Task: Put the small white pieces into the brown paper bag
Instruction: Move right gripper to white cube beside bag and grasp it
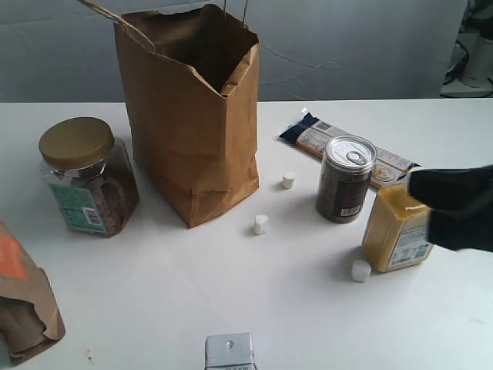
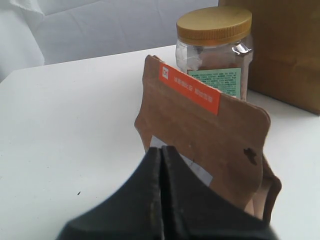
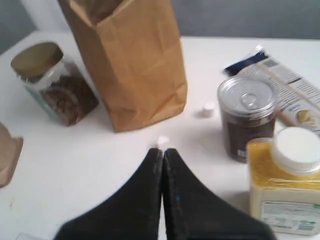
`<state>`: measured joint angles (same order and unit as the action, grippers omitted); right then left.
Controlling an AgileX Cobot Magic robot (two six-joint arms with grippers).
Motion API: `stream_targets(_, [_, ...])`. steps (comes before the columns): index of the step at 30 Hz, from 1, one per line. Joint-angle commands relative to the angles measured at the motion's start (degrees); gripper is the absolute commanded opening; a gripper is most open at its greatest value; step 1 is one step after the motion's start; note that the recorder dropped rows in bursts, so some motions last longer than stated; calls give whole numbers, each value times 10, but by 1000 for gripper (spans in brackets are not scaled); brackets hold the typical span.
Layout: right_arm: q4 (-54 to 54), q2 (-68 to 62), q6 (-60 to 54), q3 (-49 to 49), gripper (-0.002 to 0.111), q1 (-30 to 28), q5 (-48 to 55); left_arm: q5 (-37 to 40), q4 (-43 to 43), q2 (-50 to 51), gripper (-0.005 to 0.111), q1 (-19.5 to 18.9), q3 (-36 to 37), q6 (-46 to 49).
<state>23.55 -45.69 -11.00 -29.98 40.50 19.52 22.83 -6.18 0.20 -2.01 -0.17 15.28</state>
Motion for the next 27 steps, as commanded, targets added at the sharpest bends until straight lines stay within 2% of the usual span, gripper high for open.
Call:
stream_targets(1, [-4,-204,-8,-126,0,30,81,-4,-5,-2,0,2,2,-1])
stream_targets(5, [-3,-404,-11,-266,0,30,160,-4,-5,-2,0,2,2,-1])
stream_targets(10, [0,-533,-26,-367,2,30,219,-4,-5,-2,0,2,2,-1])
stream_targets(12, [0,-572,-28,-398,9,30,235,-4,-5,-2,0,2,2,-1])
stream_targets(14, [1,-608,-28,-425,21,30,239,-4,-5,-2,0,2,2,-1])
stream_targets(16, [1,-637,-19,-444,38,30,237,-4,-5,-2,0,2,2,-1])
stream_targets(19, [1,-668,-5,-455,52,30,218,-4,-5,-2,0,2,2,-1])
stream_targets(27, [1,-720,-5,-458,53,30,125,-4,-5,-2,0,2,2,-1])
